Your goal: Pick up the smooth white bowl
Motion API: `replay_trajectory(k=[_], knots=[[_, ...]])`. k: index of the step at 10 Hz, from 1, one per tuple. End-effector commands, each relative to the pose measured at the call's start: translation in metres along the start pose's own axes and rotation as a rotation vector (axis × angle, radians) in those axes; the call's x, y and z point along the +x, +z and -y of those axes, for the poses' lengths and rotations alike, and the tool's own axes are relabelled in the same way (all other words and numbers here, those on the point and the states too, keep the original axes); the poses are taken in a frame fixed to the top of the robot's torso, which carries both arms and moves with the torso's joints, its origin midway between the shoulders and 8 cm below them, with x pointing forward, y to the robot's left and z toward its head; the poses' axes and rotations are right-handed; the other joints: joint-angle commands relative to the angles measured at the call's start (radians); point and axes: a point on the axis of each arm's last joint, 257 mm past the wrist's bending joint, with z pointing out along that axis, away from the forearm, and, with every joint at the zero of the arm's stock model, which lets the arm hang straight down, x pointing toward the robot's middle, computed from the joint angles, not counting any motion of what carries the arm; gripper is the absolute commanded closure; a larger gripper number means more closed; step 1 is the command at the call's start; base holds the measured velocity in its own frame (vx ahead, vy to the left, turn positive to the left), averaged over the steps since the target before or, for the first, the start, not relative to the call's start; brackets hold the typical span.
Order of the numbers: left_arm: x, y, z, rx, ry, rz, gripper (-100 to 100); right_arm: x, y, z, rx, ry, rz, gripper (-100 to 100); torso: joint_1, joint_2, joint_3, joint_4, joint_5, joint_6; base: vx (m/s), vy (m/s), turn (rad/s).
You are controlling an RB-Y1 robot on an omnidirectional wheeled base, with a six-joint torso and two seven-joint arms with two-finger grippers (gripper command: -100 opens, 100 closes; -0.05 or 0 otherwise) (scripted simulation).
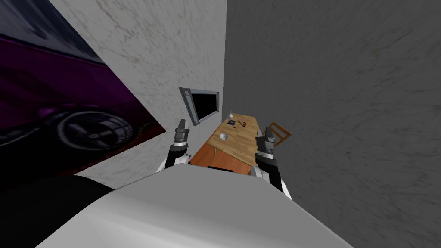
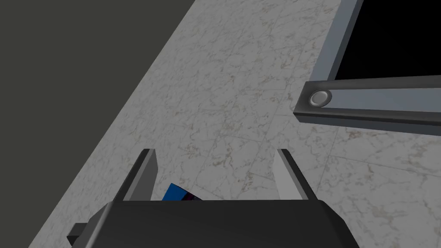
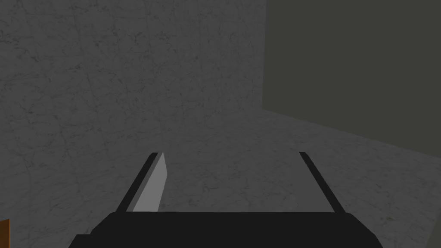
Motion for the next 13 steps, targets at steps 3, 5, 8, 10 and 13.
replay_trajectory(k=[3, 5, 8, 10, 13], knots=[[0.0, 0.0, 0.0, 0.0, 0.0, 0.0, 0, 0.002, -0.016, 0.027, 0.085, -0.08, -0.08, -100, 0.003, 0.0, 0.0, 0.0, 0.001, 0.0, 0.007, 0.063, 0.148], [0.0, 0.0, 0.0, 0.0, 0.0, 0.0, 0, -0.001, -0.035, 0.053, 0.171, -0.149, -0.137, -100, 0.007, 0.0, 0.0, 0.0, 0.002, 0.0, 0.002, 0.127, 0.214], [0.0, 0.0, 0.0, 0.0, 0.0, 0.0, 0, -0.013, -0.078, 0.099, 0.336, -0.274, -0.233, -100, 0.013, -0.002, -0.001, 0.0, 0.003, 0.0, 0.036, 0.184, 0.307], [0.0, 0.0, 0.0, 0.0, 0.0, 0.0, 0, -0.028, -0.115, 0.13, 0.461, -0.366, -0.304, -100, 0.012, -0.002, -0.001, -0.001, 0.003, 0.0, 0.062, 0.186, 0.369], [0.0, 0.0, 0.0, 0.0, 0.0, 0.0, 0, -0.049, -0.157, 0.156, 0.59, -0.46, -0.374, -100, 0.01, 0.001, 0.0, 0.0, 0.002, 0.0, 0.029, 0.156, 0.239]])
